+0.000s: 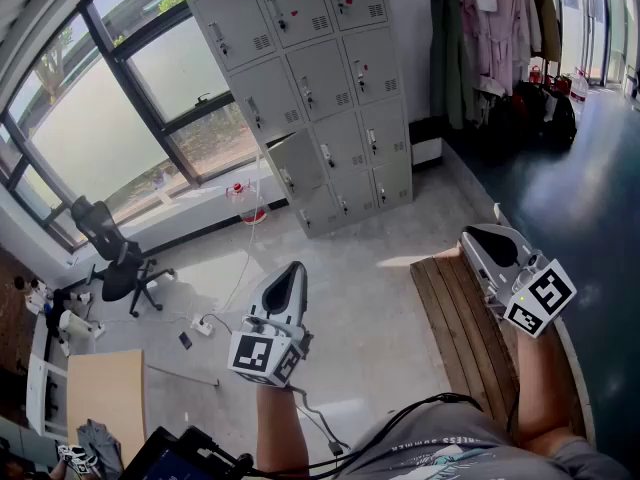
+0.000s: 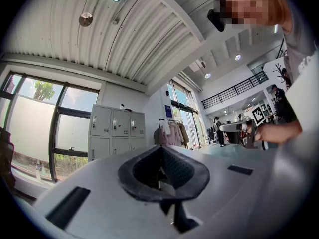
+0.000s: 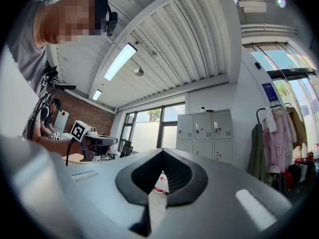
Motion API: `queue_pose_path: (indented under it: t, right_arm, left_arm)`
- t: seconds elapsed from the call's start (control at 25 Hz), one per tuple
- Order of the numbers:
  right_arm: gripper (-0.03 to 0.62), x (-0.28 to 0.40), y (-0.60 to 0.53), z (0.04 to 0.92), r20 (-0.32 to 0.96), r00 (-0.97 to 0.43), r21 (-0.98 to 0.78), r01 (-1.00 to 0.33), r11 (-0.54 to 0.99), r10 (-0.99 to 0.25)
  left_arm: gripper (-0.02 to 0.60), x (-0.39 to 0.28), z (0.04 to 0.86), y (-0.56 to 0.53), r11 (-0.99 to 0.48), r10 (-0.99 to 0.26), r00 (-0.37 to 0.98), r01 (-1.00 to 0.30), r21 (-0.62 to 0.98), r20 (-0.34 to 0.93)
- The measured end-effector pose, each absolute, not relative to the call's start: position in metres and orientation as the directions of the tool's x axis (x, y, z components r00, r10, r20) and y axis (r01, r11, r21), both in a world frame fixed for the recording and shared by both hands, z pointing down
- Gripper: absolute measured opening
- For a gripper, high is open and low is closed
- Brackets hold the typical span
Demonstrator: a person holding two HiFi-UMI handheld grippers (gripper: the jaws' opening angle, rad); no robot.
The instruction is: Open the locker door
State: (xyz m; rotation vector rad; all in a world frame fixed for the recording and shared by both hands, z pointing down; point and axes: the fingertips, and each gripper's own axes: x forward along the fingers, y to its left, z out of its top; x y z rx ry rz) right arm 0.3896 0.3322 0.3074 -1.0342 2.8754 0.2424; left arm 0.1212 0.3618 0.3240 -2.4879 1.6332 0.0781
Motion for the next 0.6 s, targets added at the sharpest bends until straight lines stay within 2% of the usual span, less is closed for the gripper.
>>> queue_pose_path:
  t: [0.6]
  right_arm:
    - [-0.006, 0.375, 0.316, 0.313, -0.127, -0.755, 0.126, -0.656, 0.745, -0.643]
  left_arm:
    - [0.008, 0.102, 0.329, 0.346, -0.399, -0.903, 0.411, -0.91, -0.114, -0.127]
